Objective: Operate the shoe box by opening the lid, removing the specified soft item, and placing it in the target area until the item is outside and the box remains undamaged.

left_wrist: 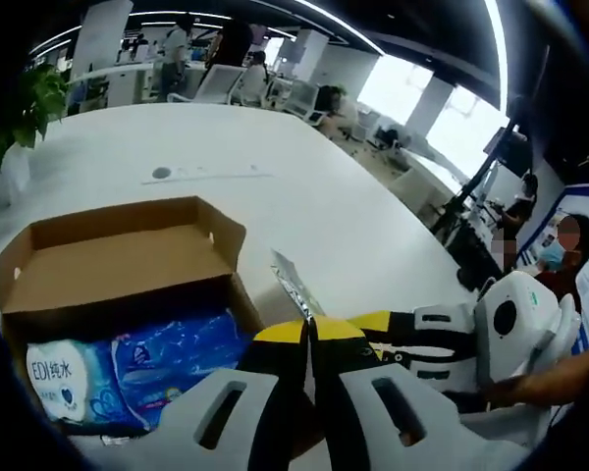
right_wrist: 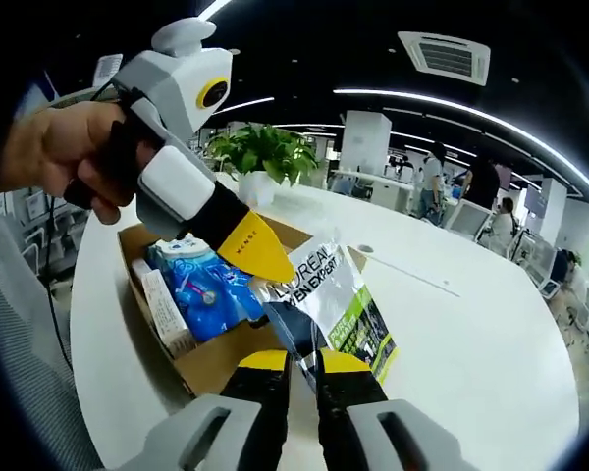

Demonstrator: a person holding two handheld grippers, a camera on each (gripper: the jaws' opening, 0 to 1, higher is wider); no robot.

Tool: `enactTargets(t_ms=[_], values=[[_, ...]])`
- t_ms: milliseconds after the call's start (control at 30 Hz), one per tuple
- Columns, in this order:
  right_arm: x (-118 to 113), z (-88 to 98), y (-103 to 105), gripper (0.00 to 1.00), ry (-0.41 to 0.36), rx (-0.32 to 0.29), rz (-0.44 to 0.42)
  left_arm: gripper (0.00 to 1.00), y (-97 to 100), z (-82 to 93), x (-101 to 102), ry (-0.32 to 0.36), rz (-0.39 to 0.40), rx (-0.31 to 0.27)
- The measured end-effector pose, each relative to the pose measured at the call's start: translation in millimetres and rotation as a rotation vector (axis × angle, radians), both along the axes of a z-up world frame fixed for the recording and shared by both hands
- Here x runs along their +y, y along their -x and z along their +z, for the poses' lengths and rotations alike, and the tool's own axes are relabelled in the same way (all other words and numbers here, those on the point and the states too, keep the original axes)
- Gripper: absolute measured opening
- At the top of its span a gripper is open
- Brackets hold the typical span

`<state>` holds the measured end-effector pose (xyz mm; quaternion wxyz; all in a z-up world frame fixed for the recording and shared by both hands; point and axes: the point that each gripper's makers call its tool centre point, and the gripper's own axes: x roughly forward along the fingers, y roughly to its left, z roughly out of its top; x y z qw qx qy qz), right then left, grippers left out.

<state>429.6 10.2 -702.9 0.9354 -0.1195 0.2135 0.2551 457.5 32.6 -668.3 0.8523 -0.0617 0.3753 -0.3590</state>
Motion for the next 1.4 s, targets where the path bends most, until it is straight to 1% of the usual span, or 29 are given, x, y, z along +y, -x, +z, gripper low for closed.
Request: enactTargets(t_ms=[200, 267, 300, 367, 400, 567, 800, 900, 1000, 1267, 1400], values=[[2.5, 1.2, -1.3, 0.05, 0.004, -0.009, 0.011, 0.00, -0.6, -3.9, -0.9, -0.011, 0.000, 0.002], [2.6, -1.4, -1.5, 0.03, 0.024, -0.013, 0.025, 0.00, 0.2, -5.2, -2.5, -0.015, -0.004, 0.000], [3.5, -2.7, -1.1, 0.00, 0.034, -0.017, 0.038, 0.00, 0.7, -5.8, -3.3, -0.018, -0.007, 0.001], [5.3, -5.1, 0.7, 0.00, 0.049, -0.020, 0.056, 0.00, 1.5, -6.9, -4.8, -0.027, -0.016, -0.001], [4.6, -4.9, 0.7, 0.00, 0.043, -0.019, 0.053, 0.01, 1.3, -8.1, -4.0, -0.045, -0.023, -0.011], [4.4, -5.2, 1.0, 0.00, 0.036, -0.019, 0.067, 0.02, 1.3, -9.3, -2.7, -0.045, -0.030, -0.009], [6.0, -5.8, 0.9, 0.00, 0.033, -0.019, 0.076, 0.04, 0.6, -9.6, 0.1, -0.063, -0.052, -0.030], [5.4, -5.5, 0.1, 0.00, 0.029, -0.019, 0.073, 0.05, -0.7, -7.1, 1.9, -0.065, -0.054, -0.047], [4.7, -6.6, 0.6, 0.00, 0.034, -0.016, 0.074, 0.09, -1.6, -3.3, 4.6, -0.060, -0.052, -0.058], [-2.0, -10.1, -0.1, 0.00, 0.043, -0.001, 0.051, 0.15, -3.4, 6.5, 20.4, -0.087, -0.073, -0.122], [-5.1, -13.8, 0.5, 0.00, 0.050, 0.006, 0.046, 0.18, -4.1, 14.1, 28.4, -0.084, -0.087, -0.160]])
